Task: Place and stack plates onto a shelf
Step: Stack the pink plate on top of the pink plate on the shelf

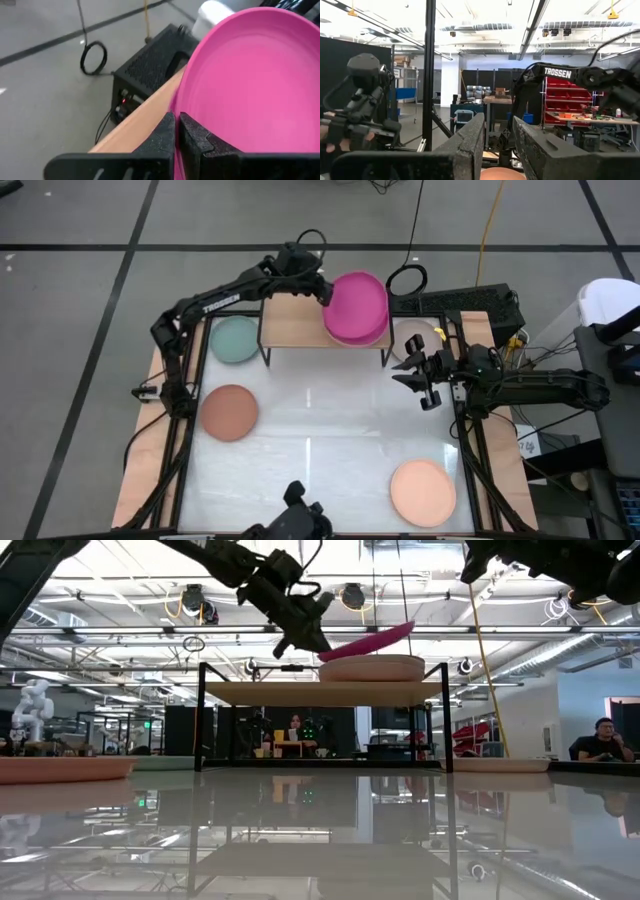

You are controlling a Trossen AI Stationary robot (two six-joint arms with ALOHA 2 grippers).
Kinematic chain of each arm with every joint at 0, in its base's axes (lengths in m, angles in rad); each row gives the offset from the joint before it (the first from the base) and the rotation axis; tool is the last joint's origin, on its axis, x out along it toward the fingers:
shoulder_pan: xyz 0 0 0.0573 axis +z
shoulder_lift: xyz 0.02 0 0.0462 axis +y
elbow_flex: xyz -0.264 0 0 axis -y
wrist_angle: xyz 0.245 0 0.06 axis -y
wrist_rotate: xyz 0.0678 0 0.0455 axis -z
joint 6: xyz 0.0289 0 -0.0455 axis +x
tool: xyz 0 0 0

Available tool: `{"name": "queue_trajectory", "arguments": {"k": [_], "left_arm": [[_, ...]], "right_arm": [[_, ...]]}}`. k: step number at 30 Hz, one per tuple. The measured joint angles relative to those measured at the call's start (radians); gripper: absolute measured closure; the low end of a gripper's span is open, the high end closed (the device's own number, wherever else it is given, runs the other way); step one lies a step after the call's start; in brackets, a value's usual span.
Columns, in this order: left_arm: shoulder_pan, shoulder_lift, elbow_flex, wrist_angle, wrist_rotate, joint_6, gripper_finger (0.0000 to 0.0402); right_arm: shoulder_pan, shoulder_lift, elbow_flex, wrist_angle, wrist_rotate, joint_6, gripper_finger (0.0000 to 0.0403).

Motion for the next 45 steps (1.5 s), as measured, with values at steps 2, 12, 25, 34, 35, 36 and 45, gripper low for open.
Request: {"name": "queue_trajectory", "arguments": {"k": [2, 12, 25, 34, 35, 36, 45], "left_arm": [[0.007, 0.012, -0.001, -0.019, -0.001, 0.0, 0.0386], [0.003, 0.015, -0.001, 0.003, -0.001, 0.009, 0.0283], [-0.007, -0.015, -0.012, 0.047, -0.046, 0.068, 0.0225], [-0.086, -0.053, -0.184, 0.392, -0.066, 0.099, 0.0225], [-0.09, -0.077, -0.204, 0.41, -0.067, 0.104, 0.0225], [-0.097, -0.102, -0.223, 0.412, -0.067, 0.108, 0.0225], [-0.15, -0.463, -0.497, 0.591, -0.123, 0.156, 0.0225]], "right_arm": [[0.0, 0.0, 0.0, 0.0, 0.0, 0.0, 0.0314], [0.0, 0.0, 0.0, 0.007, 0.0, 0.0, 0.0314], [0.01, 0.0, 0.0, 0.003, 0.0, 0.0, 0.0314], [0.017, 0.0, -0.011, -0.04, 0.034, -0.023, 0.0314], [0.017, 0.0, -0.021, -0.056, 0.077, -0.029, 0.0314], [0.017, 0.003, -0.029, -0.065, 0.126, -0.03, 0.0314], [-0.036, 0.037, -0.049, -0.113, 0.416, -0.144, 0.0314]]}}
